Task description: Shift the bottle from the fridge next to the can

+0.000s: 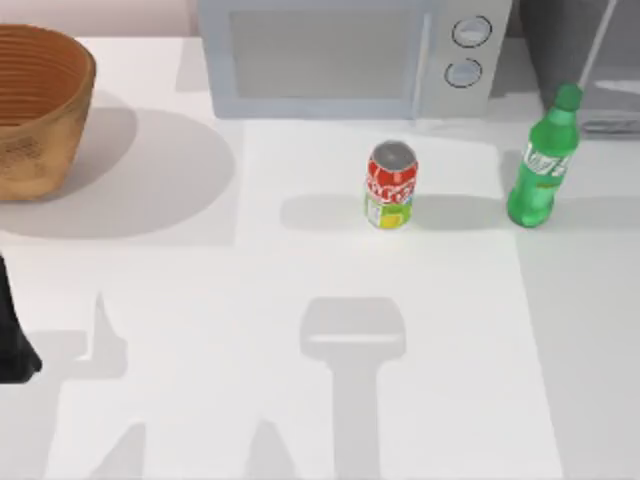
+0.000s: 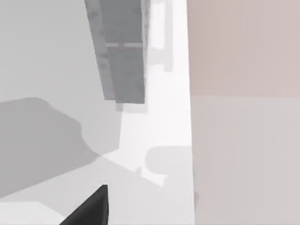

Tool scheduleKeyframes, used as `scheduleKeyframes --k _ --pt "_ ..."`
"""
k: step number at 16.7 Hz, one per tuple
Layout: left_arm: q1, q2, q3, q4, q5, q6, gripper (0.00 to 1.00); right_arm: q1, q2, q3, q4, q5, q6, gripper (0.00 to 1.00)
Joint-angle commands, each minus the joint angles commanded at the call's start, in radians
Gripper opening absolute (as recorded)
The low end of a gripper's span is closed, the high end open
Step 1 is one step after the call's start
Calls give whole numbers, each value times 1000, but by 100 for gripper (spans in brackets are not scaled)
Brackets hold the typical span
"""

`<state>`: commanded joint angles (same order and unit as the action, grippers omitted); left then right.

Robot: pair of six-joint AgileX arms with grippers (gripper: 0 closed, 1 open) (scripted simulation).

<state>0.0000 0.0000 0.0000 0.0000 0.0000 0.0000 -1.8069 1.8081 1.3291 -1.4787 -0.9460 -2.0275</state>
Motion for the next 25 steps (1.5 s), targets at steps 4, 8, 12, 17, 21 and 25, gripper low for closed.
scheduleKeyframes --k 4,8,12,17,21,25 --pt "0 0 0 0 0 0 100 -4 8 3 0 -4 -11 100" --pt "0 0 0 0 0 0 100 8 7 -1 10 -2 3 100" --pt "0 0 0 0 0 0 100 106 19 -8 136 14 150 100" --pt "0 0 0 0 0 0 100 342 31 -19 453 64 551 100" --pt "0 0 0 0 0 0 100 562 32 -25 760 116 937 100" --pt "0 0 0 0 0 0 100 757 28 -28 1035 163 1243 100"
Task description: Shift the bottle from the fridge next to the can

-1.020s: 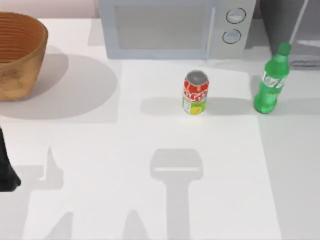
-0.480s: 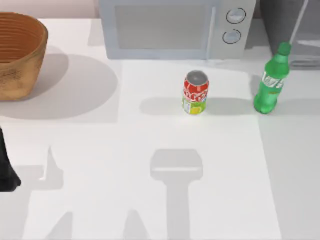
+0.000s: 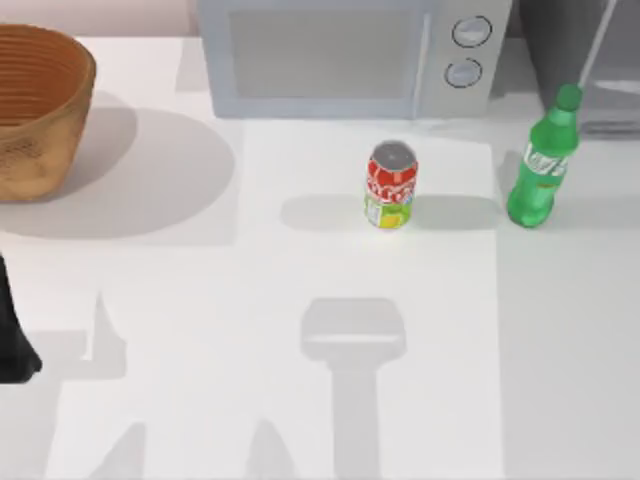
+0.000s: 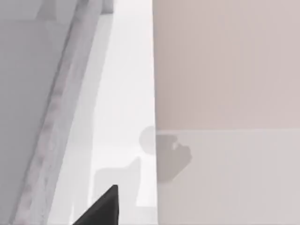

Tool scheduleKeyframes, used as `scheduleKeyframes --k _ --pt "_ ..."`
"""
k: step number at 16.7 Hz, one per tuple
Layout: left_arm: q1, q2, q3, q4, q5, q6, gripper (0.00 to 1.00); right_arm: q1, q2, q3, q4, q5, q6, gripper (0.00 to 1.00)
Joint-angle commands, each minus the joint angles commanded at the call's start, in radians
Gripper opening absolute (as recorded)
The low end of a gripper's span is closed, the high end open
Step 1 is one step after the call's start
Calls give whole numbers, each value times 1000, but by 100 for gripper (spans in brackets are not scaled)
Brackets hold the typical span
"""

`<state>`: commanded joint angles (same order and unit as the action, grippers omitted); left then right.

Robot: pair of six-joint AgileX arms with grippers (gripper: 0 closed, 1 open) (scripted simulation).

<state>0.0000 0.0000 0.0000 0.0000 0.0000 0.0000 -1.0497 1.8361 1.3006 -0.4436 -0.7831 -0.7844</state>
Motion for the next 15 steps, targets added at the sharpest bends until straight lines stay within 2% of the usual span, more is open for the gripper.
scheduleKeyframes --k 4,11,15 --pt "0 0 0 0 0 0 100 112 -5 -3 140 28 144 100" --pt "0 0 0 0 0 0 100 123 -14 -16 159 39 163 100" --pt "0 0 0 0 0 0 100 274 -39 -64 216 154 276 100"
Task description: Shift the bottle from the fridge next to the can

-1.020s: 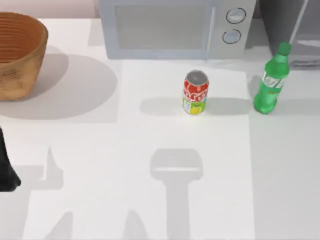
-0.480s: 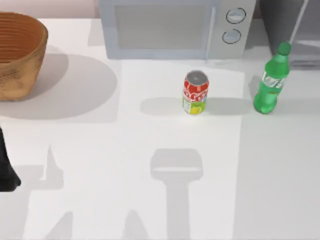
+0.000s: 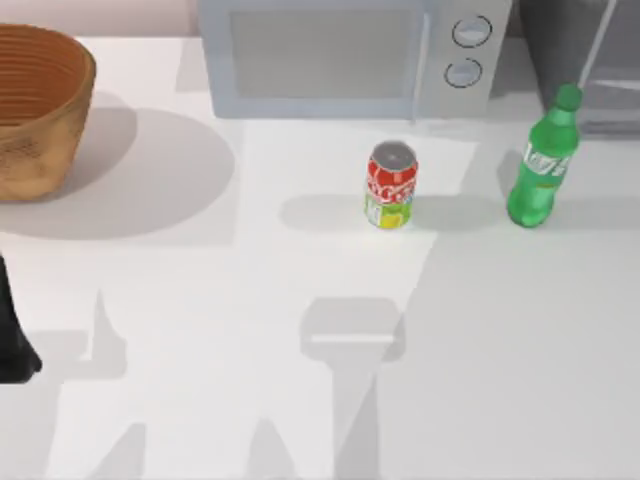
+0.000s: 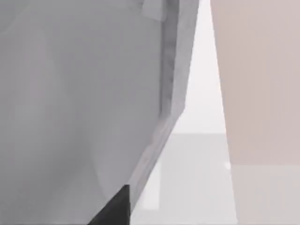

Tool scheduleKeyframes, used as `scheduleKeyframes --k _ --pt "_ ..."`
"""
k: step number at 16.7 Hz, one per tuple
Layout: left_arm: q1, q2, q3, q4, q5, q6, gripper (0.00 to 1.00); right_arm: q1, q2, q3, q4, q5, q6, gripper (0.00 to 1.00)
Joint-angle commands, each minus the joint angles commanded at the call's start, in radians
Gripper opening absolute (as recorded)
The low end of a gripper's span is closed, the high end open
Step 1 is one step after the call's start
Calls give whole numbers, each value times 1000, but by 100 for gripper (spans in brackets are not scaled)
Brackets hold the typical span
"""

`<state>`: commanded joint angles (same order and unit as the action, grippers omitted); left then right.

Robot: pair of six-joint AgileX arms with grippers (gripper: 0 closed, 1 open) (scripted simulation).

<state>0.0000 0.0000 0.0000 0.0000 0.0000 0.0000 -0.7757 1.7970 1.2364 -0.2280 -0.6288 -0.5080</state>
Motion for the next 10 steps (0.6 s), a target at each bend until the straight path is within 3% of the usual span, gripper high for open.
scheduleKeyframes --k 10 --pt "0 0 0 0 0 0 100 674 -153 -210 248 525 436 100"
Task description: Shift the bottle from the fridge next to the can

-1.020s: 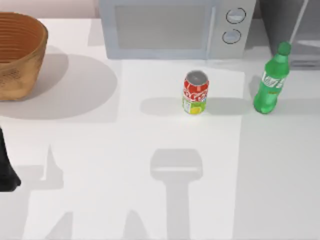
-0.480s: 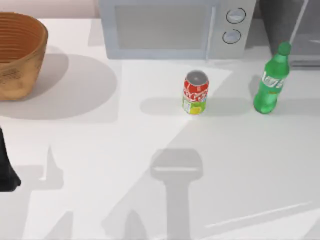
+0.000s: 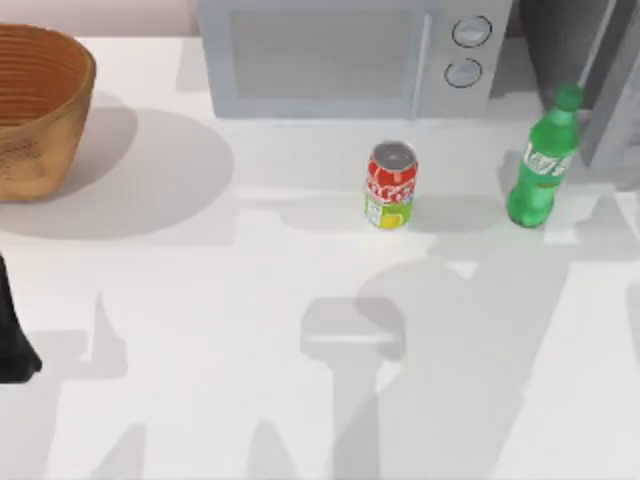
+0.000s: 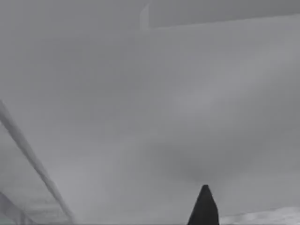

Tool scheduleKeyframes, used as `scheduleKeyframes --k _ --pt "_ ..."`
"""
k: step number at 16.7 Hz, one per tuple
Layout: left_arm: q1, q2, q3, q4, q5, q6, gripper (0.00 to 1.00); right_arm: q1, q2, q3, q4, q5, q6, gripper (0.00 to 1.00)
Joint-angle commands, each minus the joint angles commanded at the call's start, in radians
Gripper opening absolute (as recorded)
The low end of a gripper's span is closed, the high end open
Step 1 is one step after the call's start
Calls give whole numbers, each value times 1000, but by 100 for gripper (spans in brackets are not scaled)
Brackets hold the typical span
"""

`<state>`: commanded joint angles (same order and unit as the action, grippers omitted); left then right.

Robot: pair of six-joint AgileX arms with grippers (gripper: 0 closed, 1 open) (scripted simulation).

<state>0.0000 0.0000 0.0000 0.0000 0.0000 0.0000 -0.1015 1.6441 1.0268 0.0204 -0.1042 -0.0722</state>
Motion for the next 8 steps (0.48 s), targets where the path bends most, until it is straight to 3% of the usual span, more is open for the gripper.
scheduleKeyframes --k 3,8 --pt "0 0 0 0 0 0 100 74 -25 -33 36 72 63 100" --pt "0 0 0 0 0 0 100 62 -18 -36 34 81 62 100"
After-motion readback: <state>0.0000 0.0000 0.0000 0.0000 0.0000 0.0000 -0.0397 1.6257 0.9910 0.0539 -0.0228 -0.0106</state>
